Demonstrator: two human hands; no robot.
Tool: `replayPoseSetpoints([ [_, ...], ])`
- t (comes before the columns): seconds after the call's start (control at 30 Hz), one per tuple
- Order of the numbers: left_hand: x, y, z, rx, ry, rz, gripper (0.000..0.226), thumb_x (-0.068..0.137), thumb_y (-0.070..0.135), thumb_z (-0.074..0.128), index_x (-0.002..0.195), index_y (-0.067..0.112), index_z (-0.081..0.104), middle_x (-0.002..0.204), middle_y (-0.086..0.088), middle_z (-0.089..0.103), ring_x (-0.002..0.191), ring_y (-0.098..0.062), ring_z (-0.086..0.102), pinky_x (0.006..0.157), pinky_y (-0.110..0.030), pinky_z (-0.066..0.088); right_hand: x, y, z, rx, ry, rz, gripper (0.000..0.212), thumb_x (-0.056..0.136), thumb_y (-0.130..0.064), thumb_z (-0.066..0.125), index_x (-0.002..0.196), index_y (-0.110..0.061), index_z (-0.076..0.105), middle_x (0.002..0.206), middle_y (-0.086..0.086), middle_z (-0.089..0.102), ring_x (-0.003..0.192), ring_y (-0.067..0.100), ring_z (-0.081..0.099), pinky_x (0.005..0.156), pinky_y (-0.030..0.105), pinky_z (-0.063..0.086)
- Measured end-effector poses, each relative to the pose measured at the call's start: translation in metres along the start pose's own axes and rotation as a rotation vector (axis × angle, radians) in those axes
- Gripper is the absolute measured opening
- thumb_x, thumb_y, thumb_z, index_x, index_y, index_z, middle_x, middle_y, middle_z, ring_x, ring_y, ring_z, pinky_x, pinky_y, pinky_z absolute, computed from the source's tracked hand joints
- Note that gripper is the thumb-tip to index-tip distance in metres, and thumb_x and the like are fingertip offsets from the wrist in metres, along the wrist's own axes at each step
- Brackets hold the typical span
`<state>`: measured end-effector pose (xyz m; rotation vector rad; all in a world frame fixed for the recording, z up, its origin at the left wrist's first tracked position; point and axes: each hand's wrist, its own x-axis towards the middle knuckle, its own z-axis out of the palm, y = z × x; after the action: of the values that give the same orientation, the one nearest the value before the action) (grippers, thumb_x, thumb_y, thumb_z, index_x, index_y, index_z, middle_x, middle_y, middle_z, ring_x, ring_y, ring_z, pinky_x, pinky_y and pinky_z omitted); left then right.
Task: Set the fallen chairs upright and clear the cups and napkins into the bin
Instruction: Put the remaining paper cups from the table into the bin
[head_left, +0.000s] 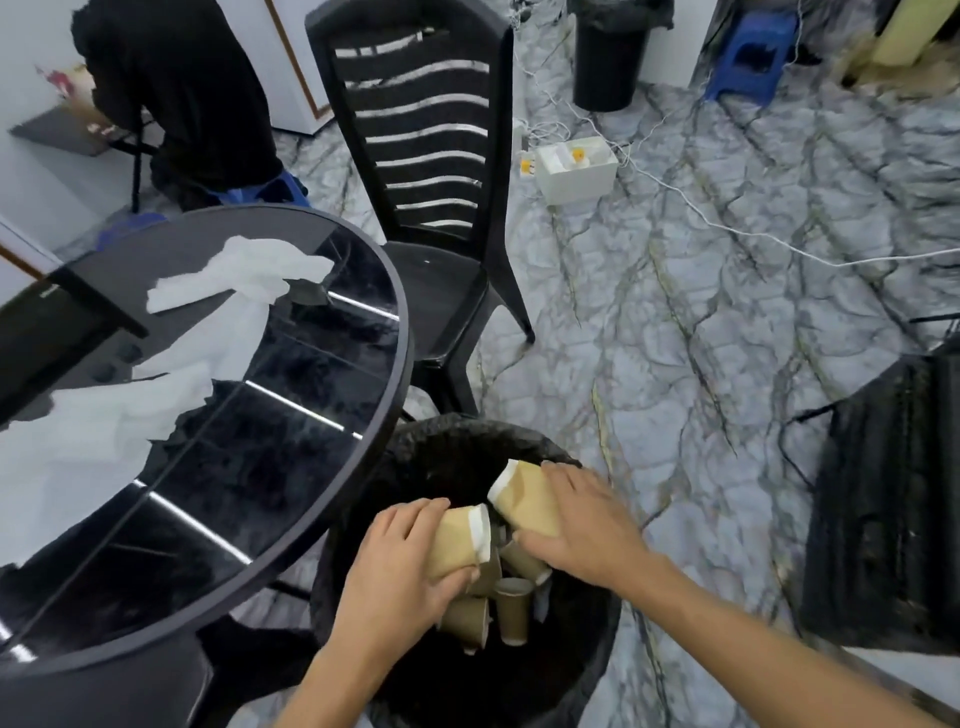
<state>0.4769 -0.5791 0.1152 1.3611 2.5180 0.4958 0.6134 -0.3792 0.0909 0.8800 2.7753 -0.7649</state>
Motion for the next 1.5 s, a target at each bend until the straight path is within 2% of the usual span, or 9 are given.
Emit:
replayPoseSetpoints([
  [0.1, -0.001, -0.016, 0.028, 0.025, -0.041, -0.040, 0.079, 0.071, 0.060, 0.076, 0.137, 0.022, 0.053, 0.131, 0.004, 0.059, 0.122, -0.021, 0.050, 0.106, -0.038, 0.045, 0.003, 0.010, 0.022, -0.001, -0.019, -0.005, 0.095, 0.080, -0.067, 0.057, 0.152, -0.014, 0.024, 0.150, 0.002, 0.036, 0.136, 0.024, 0.033, 0.114, 0.035, 0.024],
  [0.33, -0.002, -0.045, 0.079, 0.063, -0.084, -0.093, 0.076, 0.069, 0.058, 0.078, 0.132, 0.020, 0.056, 0.124, 0.002, 0.063, 0.116, -0.024, 0.056, 0.102, -0.040, 0.048, 0.018, 0.020, 0.078, -0.033, -0.058, -0.021, 0.095, 0.079, -0.065, 0.058, 0.150, -0.010, 0.027, 0.146, 0.006, 0.040, 0.132, 0.026, 0.038, 0.113, 0.036, 0.026],
  [0.63, -0.008, -0.089, 0.141, 0.071, -0.206, -0.187, 0.079, 0.072, 0.057, 0.077, 0.136, 0.016, 0.053, 0.128, -0.004, 0.061, 0.119, -0.028, 0.053, 0.105, -0.043, 0.045, 0.035, 0.033, 0.160, -0.069, -0.102, 0.042, 0.096, 0.077, -0.065, 0.061, 0.148, -0.008, 0.029, 0.144, 0.008, 0.044, 0.130, 0.028, 0.041, 0.114, 0.040, 0.028],
  [0.97, 0.000, -0.117, 0.194, 0.096, -0.395, -0.224, 0.078, 0.078, 0.059, 0.069, 0.142, 0.023, 0.043, 0.142, 0.001, 0.050, 0.131, -0.024, 0.044, 0.113, -0.041, 0.034, 0.061, 0.039, 0.226, -0.129, -0.199, 0.098, 0.097, 0.079, -0.066, 0.060, 0.149, -0.008, 0.026, 0.147, 0.011, 0.041, 0.134, 0.029, 0.038, 0.117, 0.042, 0.023],
  [1.1, 0.001, -0.122, 0.207, 0.053, -0.437, -0.238, 0.075, 0.080, 0.056, 0.068, 0.142, 0.022, 0.042, 0.147, 0.000, 0.046, 0.134, -0.023, 0.042, 0.116, -0.040, 0.031, 0.069, 0.040, 0.238, -0.124, -0.233, 0.120, 0.096, 0.082, -0.069, 0.055, 0.150, -0.007, 0.027, 0.150, 0.013, 0.039, 0.137, 0.030, 0.035, 0.117, 0.043, 0.024],
  [1.27, 0.000, -0.119, 0.204, 0.025, -0.421, -0.221, 0.068, 0.082, 0.052, 0.069, 0.138, 0.021, 0.046, 0.139, 0.000, 0.053, 0.129, -0.025, 0.045, 0.110, -0.039, 0.039, 0.063, 0.039, 0.240, -0.126, -0.223, 0.104, 0.091, 0.081, -0.066, 0.056, 0.147, -0.009, 0.031, 0.145, 0.012, 0.044, 0.133, 0.030, 0.039, 0.114, 0.042, 0.028],
  [1.5, -0.005, -0.094, 0.159, -0.011, -0.384, -0.234, 0.067, 0.083, 0.053, 0.066, 0.140, 0.026, 0.043, 0.139, 0.004, 0.051, 0.127, -0.022, 0.046, 0.107, -0.037, 0.042, 0.043, 0.024, 0.190, -0.112, -0.191, 0.091, 0.088, 0.085, -0.064, 0.053, 0.150, -0.010, 0.027, 0.150, 0.010, 0.039, 0.138, 0.027, 0.035, 0.116, 0.038, 0.026],
])
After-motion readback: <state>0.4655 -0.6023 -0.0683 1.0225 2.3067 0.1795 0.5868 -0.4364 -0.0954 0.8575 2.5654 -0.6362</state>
